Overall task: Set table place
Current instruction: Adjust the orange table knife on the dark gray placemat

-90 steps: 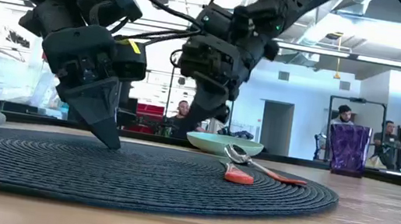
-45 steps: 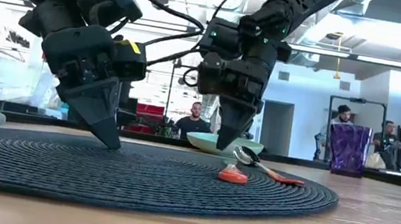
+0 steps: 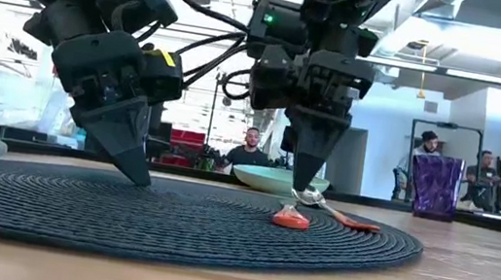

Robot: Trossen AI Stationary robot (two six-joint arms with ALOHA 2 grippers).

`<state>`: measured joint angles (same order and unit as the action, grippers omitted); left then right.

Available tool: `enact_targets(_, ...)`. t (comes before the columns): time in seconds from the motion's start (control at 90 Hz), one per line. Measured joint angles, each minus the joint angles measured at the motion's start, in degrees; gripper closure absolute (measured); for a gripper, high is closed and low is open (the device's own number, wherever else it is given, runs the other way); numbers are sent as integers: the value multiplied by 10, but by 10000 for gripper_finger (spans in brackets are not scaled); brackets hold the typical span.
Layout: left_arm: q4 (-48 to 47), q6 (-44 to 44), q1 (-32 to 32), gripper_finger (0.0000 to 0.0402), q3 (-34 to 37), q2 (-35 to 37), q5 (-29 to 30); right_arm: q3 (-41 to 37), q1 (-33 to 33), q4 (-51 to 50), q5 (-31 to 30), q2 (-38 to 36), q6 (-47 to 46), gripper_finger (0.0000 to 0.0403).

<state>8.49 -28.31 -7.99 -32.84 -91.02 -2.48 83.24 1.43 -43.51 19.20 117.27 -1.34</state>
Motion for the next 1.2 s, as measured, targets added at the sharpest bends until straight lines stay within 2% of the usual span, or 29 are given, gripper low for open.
enact_targets(0.422,0,-20,0,401,0,0,0,-12,32,-8,-29,0,27,403)
enact_targets(1.033,0,-28,0,401,0,0,0,-13,42,6,-29,2,46,403)
enact_targets(1.2,0,-30,0,401,0,0,0,-43,48,34,-22,2,35,403)
